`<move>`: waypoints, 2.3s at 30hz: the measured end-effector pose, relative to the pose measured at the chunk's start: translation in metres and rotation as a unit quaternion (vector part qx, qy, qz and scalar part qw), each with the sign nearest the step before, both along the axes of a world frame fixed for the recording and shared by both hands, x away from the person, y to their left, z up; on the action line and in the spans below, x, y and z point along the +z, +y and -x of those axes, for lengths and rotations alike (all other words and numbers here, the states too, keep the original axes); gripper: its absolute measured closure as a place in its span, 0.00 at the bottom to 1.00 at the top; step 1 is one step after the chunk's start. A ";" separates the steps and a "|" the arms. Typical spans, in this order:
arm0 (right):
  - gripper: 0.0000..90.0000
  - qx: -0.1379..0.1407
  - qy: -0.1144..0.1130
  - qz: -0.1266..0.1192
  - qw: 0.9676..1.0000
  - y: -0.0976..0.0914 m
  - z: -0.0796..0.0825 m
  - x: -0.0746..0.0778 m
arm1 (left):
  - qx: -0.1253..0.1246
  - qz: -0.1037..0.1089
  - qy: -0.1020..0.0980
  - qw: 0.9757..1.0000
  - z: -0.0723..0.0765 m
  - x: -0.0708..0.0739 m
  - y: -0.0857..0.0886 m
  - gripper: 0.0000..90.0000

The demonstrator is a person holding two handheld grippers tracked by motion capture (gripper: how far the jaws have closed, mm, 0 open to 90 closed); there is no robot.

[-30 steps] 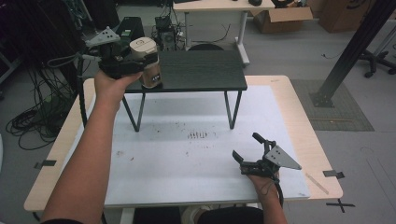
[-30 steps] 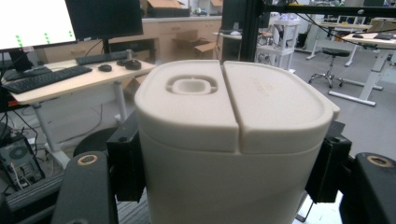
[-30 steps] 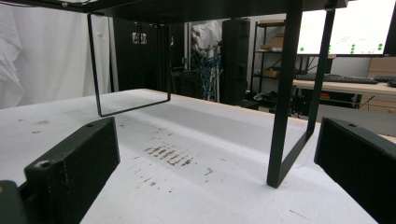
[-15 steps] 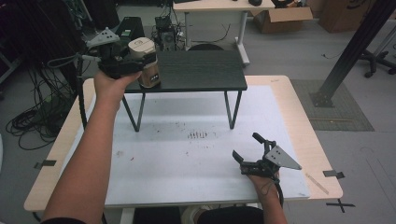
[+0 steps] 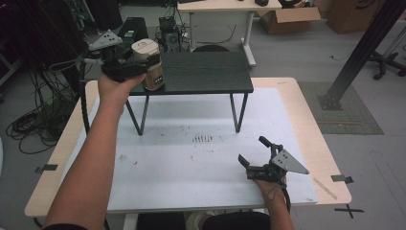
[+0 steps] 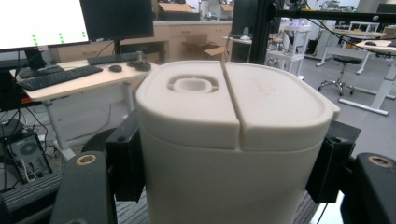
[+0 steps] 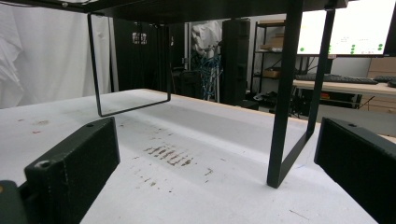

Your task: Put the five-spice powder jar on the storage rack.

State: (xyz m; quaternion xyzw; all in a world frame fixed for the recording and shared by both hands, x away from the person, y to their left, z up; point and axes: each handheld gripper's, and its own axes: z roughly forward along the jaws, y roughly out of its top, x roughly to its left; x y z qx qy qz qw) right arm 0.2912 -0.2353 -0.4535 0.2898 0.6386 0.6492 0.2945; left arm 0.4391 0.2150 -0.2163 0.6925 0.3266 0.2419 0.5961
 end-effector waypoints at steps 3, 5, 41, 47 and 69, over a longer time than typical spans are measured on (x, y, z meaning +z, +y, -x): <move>0.00 0.000 0.000 0.000 1.000 0.000 0.000 0.000 | 0.001 0.001 0.001 1.000 0.000 0.000 0.000 0.34; 0.00 0.000 0.000 0.000 1.000 0.000 0.000 0.000 | 0.001 0.001 0.000 1.000 0.000 0.000 0.000 0.34; 0.00 0.000 0.001 0.003 1.000 0.001 0.000 0.000 | 0.004 -0.018 0.013 1.000 0.012 0.001 0.008 0.17; 0.00 0.000 0.000 0.003 1.000 0.001 0.000 0.000 | 0.012 -0.016 0.014 1.000 0.017 -0.001 0.010 0.14; 0.00 0.000 -0.002 0.004 1.000 0.001 0.000 0.000 | 0.029 -0.016 0.022 0.999 0.050 -0.008 0.041 0.01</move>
